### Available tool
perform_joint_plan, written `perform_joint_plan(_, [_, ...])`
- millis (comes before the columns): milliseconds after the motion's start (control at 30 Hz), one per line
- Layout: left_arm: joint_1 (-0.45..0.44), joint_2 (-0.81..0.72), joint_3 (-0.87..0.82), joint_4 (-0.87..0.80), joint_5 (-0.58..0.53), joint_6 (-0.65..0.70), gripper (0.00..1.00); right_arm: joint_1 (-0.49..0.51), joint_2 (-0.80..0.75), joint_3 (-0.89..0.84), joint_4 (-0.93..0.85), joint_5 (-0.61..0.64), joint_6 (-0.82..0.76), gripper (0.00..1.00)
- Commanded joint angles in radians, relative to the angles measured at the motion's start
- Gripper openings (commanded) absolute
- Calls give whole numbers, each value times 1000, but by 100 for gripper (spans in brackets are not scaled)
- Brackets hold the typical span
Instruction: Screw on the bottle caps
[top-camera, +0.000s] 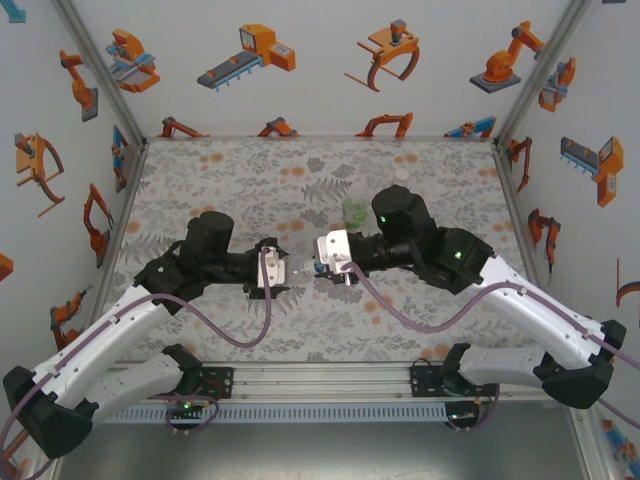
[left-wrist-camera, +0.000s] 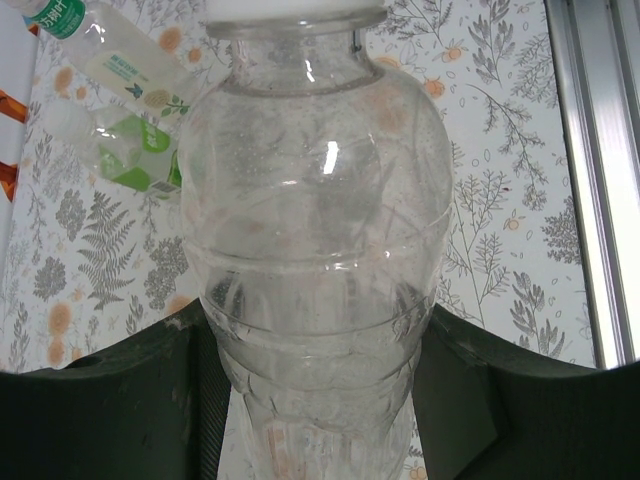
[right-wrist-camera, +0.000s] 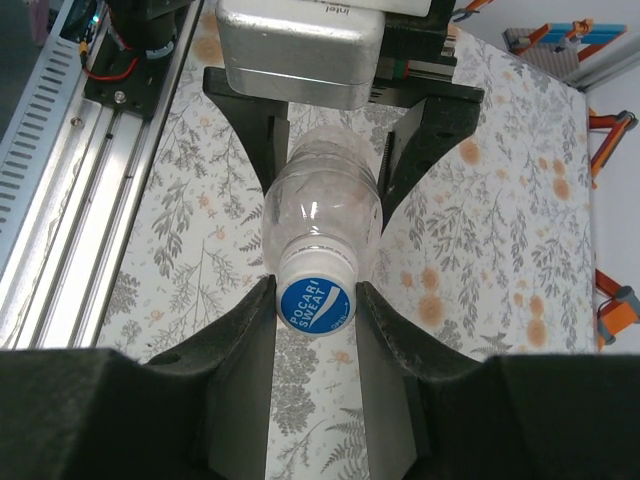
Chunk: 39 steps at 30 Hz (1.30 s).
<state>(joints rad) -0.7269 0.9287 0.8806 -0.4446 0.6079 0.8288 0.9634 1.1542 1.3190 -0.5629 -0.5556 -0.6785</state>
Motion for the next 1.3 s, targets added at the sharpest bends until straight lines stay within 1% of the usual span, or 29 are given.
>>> perform_joint_plan(0, [-4, -16, -2, -2, 21, 16, 0, -5, -21, -36, 87, 71, 113, 14])
perform_joint_plan(33, [-4, -16, -1, -1, 17, 16, 0, -6, -25, -49, 111, 92, 153, 11])
perform_joint_plan(67, [-3, -16, -2, 0, 11, 15, 0, -6, -32, -68, 139, 107, 203, 10])
perform_joint_plan(133, [-3, -17, -2, 6, -5, 10, 0, -5, -46, -104, 206, 108, 315, 9])
perform_joint_plan(233, [-3, -16, -3, 18, -47, -3, 0, -5, -66, -166, 337, 113, 544, 5])
perform_joint_plan(300, [-4, -16, -3, 24, -78, -9, 0, -6, -80, -217, 440, 170, 728, 3])
perform_joint_plan(333, [-3, -17, -4, 26, -92, -13, 0, -5, -88, -240, 486, 222, 836, 0])
perform_joint_plan(400, [-4, -22, -6, 33, -113, -15, 0, -5, -100, -281, 542, 330, 1047, 0])
perform_joint_plan(467, [-5, -28, -9, 38, -128, -16, 0, -5, -105, -322, 601, 383, 1237, 0])
perform_joint_plan(533, [-3, -29, -12, 41, -134, -15, 0, -4, -100, -332, 613, 414, 1383, 0])
perform_joint_plan(567, [-4, -28, -12, 41, -135, -16, 0, -4, -96, -322, 586, 441, 1446, 0])
perform_joint_plan(600, [-4, -28, -11, 41, -135, -16, 0, -5, -91, -304, 545, 465, 1496, 0])
perform_joint_plan(667, [-4, -27, -11, 41, -134, -16, 0, 0, -75, -241, 398, 545, 1597, 0])
perform_joint_plan(733, [-3, -23, -10, 41, -134, -17, 0, 2, -60, -214, 344, 562, 1624, 0])
perform_joint_plan(833, [-4, -22, -10, 41, -133, -17, 0, 3, -53, -215, 347, 566, 1643, 0])
perform_joint_plan(900, [-3, -21, -11, 41, -135, -17, 0, 4, -48, -203, 326, 572, 1635, 0])
perform_joint_plan(1000, [-4, -22, -12, 41, -138, -18, 0, 3, -50, -191, 311, 568, 1593, 3])
perform_joint_plan(1067, [-3, -21, -11, 40, -137, -16, 0, 2, -59, -184, 311, 555, 1540, 10])
perform_joint_plan(1200, [-3, -17, -11, 42, -134, -16, 0, 0, -87, -167, 306, 523, 1414, 38])
perform_joint_plan(1267, [-5, -16, -9, 38, -134, -15, 0, 0, -104, -160, 305, 498, 1324, 49])
